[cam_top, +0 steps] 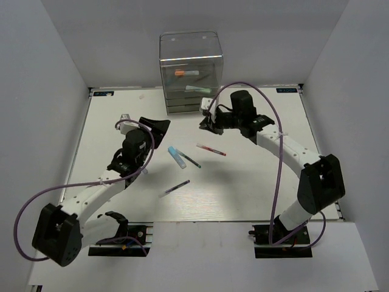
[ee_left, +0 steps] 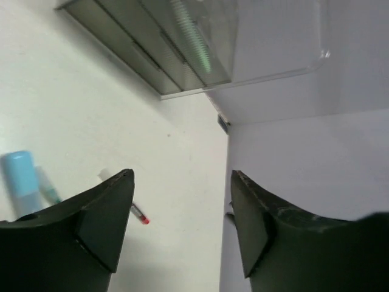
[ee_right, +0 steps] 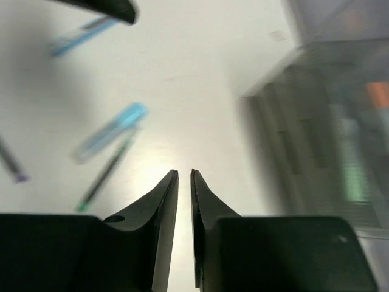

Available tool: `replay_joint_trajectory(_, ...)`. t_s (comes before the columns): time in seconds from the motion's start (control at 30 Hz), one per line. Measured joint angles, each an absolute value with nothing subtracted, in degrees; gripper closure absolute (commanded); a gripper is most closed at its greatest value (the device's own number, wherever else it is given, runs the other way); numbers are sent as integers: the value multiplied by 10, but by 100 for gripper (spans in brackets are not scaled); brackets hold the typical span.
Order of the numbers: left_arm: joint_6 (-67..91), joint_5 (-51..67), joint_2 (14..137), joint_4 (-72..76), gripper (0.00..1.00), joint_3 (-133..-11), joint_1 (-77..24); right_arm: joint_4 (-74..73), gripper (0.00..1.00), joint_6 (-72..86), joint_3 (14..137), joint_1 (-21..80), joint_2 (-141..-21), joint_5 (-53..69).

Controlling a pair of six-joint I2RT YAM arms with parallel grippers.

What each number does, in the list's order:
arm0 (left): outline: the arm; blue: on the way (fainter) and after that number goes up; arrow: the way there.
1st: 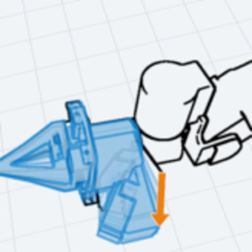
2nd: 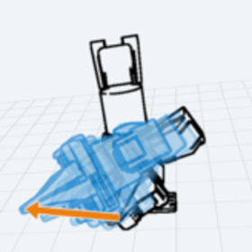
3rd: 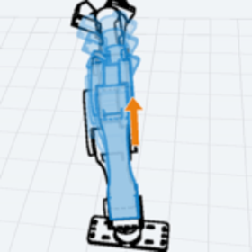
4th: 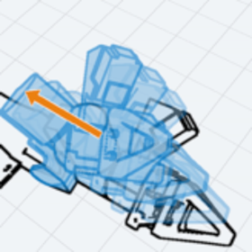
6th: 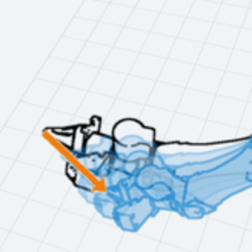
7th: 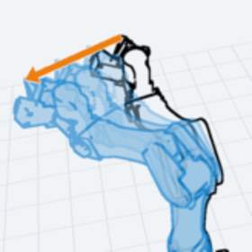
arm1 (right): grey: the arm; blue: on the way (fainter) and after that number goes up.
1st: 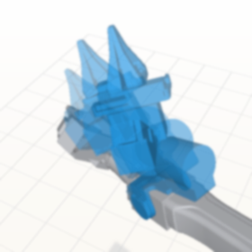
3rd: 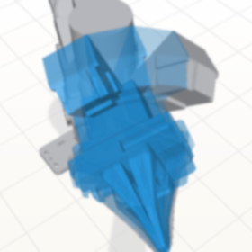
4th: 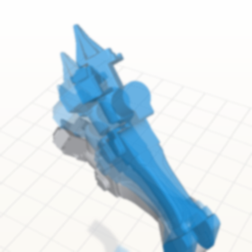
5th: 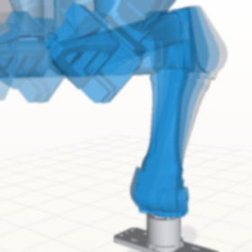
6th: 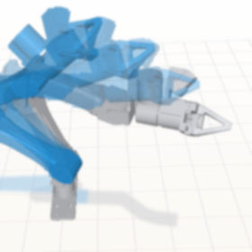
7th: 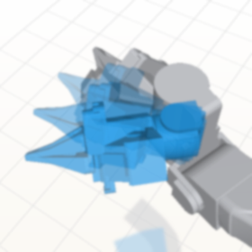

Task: Sort the stationery into containers
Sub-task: Pick up the stationery from the center of the board.

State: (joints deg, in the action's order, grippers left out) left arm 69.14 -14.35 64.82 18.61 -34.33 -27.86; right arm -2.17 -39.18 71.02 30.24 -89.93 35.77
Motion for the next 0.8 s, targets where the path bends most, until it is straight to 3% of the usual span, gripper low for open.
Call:
replay_joint_trajectory(0.07, 682, -154, 613, 88, 14, -369, -279, -85, 73, -364, 726, 317, -909, 378)
replay_joint_trajectory(0.13, 676, -169, 578, -11, 9, -395, -279, -136, 67, -342, 737, 337, -926, 389)
replay_joint_trajectory(0.17, 674, -176, 562, -55, 9, -407, -279, -160, 61, -328, 743, 350, -939, 392)
replay_joint_trajectory(0.3, 676, -192, 513, -199, 7, -429, -278, -225, 56, -276, 772, 401, -1000, 389)
replay_joint_trajectory(0.5, 704, -208, 453, -345, 7, -428, -278, -268, 56, -181, 860, 458, -1103, 349)
replay_joint_trajectory(0.8, 736, -227, 354, -447, 7, -425, -278, -270, 55, -76, 917, 493, -1176, 222)
